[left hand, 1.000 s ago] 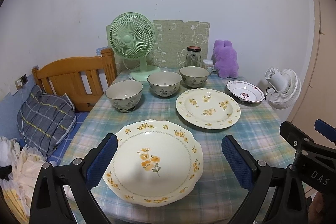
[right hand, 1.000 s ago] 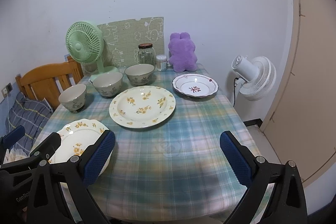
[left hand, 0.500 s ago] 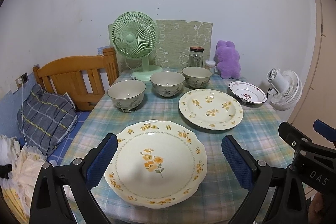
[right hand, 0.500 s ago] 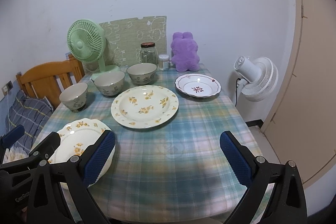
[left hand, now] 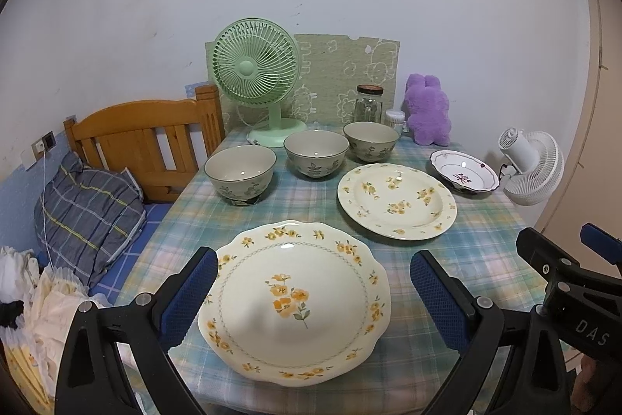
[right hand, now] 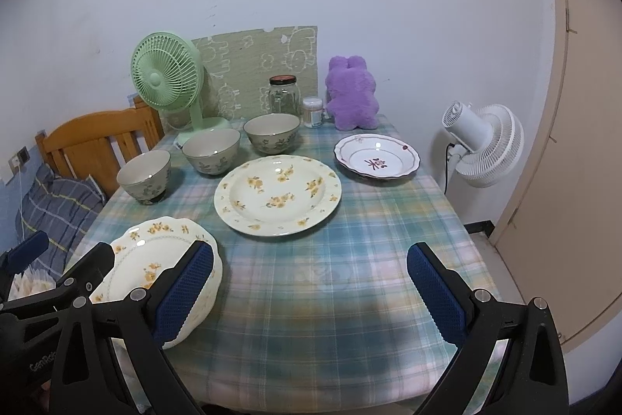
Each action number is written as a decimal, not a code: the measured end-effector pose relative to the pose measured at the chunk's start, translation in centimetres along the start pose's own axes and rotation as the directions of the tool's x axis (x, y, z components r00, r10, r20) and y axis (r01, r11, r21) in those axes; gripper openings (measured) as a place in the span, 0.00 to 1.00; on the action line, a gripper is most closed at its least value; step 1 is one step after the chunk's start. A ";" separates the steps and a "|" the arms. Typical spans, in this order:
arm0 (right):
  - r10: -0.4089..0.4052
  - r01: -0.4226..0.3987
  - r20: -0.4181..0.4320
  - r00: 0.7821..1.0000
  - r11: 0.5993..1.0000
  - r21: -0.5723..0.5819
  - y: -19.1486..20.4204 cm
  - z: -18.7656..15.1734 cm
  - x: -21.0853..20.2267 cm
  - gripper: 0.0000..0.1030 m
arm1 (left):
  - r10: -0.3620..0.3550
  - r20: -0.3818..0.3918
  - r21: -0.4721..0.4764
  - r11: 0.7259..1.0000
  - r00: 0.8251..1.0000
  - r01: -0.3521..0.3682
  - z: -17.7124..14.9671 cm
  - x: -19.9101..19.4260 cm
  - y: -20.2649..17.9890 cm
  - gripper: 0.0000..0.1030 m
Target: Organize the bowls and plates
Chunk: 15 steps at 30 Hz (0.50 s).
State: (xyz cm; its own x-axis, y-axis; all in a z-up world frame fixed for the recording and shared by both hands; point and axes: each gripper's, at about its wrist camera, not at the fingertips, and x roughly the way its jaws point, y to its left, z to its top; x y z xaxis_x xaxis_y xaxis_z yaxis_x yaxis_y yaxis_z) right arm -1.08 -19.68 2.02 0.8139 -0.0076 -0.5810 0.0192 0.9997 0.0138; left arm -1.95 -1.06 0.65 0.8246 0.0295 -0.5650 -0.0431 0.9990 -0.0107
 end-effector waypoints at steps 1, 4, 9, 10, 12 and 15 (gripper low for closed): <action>-0.004 0.004 0.001 1.000 1.000 0.000 0.0 0.0 0.0 0.98 | 0.000 0.001 0.000 1.000 1.000 0.000 0.0 0.0 0.0 0.97; -0.011 0.011 0.005 1.000 1.000 -0.001 0.0 0.0 0.0 0.98 | -0.003 0.001 0.003 1.000 1.000 0.003 0.0 0.0 0.0 0.97; -0.029 0.029 0.002 1.000 1.000 -0.007 -0.2 -0.1 0.0 0.98 | -0.008 0.001 0.008 1.000 1.000 0.008 -0.1 0.0 -0.3 0.97; -0.030 0.030 0.002 1.000 1.000 -0.007 -0.2 -0.1 -0.1 0.98 | -0.008 0.001 0.009 1.000 1.000 0.008 -0.1 -0.1 -0.4 0.97; -0.032 0.032 0.003 0.999 0.999 -0.006 -0.3 -0.1 -0.1 0.98 | -0.009 0.001 0.010 1.000 1.000 0.009 -0.1 -0.1 -0.4 0.97; -0.036 0.036 0.002 0.999 0.999 -0.007 -0.4 -0.1 -0.2 0.98 | -0.009 0.000 0.010 1.000 1.000 0.009 -0.1 -0.1 -0.4 0.97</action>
State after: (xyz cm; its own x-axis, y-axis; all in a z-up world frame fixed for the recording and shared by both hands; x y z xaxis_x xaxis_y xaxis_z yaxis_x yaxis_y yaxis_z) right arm -1.26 -20.03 2.04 0.8141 -0.0435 -0.5791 0.0445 0.9989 -0.0124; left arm -2.04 -1.44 0.60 0.8252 0.0209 -0.5645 -0.0305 0.9995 -0.0077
